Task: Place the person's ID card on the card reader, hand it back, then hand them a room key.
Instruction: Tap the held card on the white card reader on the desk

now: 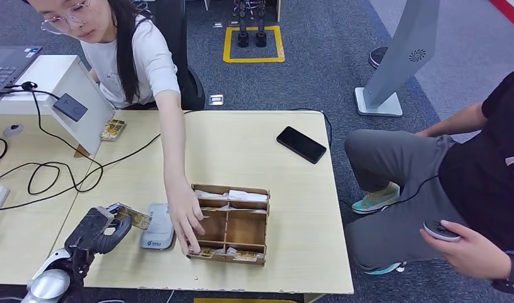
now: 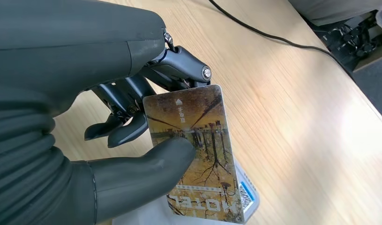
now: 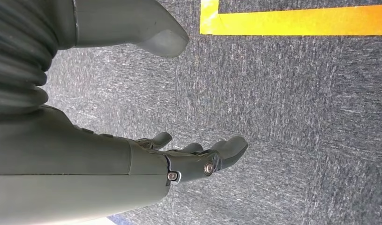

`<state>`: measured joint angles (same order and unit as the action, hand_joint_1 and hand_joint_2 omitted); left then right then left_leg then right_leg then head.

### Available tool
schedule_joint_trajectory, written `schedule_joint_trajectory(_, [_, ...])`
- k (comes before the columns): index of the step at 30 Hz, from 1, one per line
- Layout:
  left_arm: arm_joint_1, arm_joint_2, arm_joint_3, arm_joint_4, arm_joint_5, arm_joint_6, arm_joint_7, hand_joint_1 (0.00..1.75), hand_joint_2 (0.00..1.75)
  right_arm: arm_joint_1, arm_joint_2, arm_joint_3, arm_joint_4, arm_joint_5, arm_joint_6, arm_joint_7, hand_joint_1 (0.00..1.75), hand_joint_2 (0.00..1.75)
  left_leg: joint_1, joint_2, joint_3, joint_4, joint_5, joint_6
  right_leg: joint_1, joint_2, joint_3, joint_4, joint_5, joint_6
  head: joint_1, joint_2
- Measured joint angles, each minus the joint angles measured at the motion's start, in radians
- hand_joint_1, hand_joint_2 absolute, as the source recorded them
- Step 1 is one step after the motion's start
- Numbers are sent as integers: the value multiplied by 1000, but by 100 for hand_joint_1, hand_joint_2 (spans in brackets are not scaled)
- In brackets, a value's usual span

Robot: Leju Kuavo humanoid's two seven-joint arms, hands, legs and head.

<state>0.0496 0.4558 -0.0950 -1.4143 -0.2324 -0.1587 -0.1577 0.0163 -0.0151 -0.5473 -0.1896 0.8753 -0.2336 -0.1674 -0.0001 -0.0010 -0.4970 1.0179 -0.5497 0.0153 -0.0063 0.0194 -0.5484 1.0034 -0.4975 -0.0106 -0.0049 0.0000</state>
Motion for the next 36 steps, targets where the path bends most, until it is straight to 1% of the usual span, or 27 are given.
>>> schedule_joint_trajectory(3, [-6, -28, 0, 2, -12, 24, 22, 175, 175, -1, 1, -4, 0, 5, 0, 1, 0, 175, 0, 0, 0, 0, 0, 0, 0, 0, 0, 0, 0, 0, 0, 0])
schedule_joint_trajectory(7, [-9, -48, 0, 4, -49, 41, 33, 175, 175, -1, 4, -12, 0, 11, 2, 3, 0, 175, 0, 0, 0, 0, 0, 0, 0, 0, 0, 0, 0, 0, 0, 0])
schedule_joint_trajectory(19, [-10, -78, 0, 23, -171, 107, 45, 175, 175, -2, 6, -24, -1, 24, 3, 4, 0, 175, 0, 0, 0, 0, 0, 0, 0, 0, 0, 0, 0, 0, 0, 0])
schedule_joint_trajectory(29, [-8, -106, 0, 77, -328, 195, 55, 175, 175, -4, 10, -46, -3, 47, 4, -3, 0, 175, 0, 0, 0, 0, 0, 0, 0, 0, 1, 0, 0, 0, 0, 0])
schedule_joint_trajectory(36, [-9, -120, 0, 105, -346, 211, 61, 175, 175, -4, 11, -50, -3, 52, 5, -3, 0, 175, 0, 0, 1, 0, 0, 0, 0, 0, 1, 0, 0, 0, 0, 0])
